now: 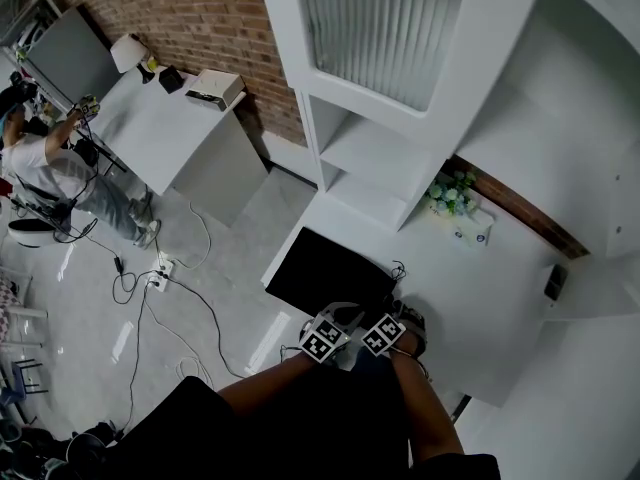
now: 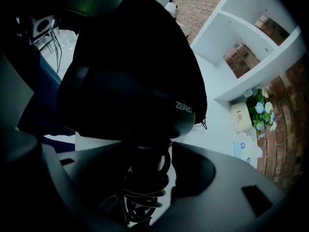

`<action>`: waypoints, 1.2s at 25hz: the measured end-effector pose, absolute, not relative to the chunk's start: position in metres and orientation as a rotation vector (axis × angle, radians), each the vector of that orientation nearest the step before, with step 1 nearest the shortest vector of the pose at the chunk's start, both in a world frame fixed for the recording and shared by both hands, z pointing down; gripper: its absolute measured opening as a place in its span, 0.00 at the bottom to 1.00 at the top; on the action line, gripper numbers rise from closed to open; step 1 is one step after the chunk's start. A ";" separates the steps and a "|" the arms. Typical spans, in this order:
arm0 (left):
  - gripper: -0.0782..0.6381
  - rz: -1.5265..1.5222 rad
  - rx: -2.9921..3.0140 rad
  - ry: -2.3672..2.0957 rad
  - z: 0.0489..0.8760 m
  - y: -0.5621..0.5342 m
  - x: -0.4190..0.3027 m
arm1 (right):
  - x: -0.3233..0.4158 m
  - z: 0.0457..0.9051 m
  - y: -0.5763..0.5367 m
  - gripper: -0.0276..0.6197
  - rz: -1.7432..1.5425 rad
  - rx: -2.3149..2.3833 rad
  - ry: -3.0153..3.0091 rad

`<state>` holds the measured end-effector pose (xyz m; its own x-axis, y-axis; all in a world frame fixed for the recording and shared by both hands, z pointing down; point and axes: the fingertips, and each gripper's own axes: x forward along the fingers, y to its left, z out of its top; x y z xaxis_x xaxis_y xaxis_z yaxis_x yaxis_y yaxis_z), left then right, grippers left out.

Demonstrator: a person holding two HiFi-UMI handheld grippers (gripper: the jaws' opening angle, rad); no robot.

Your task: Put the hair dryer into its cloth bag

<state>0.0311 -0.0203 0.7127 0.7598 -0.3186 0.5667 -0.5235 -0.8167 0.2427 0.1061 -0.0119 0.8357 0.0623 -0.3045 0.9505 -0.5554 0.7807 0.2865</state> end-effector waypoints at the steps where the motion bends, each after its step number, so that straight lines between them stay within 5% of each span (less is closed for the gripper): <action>1: 0.16 0.727 2.569 -0.633 0.713 -0.017 0.032 | 0.105 0.836 -0.010 0.45 0.241 0.724 -1.545; 30: 0.16 0.681 2.521 -0.546 0.733 0.009 0.025 | 0.123 0.824 0.031 0.46 0.477 0.798 -1.692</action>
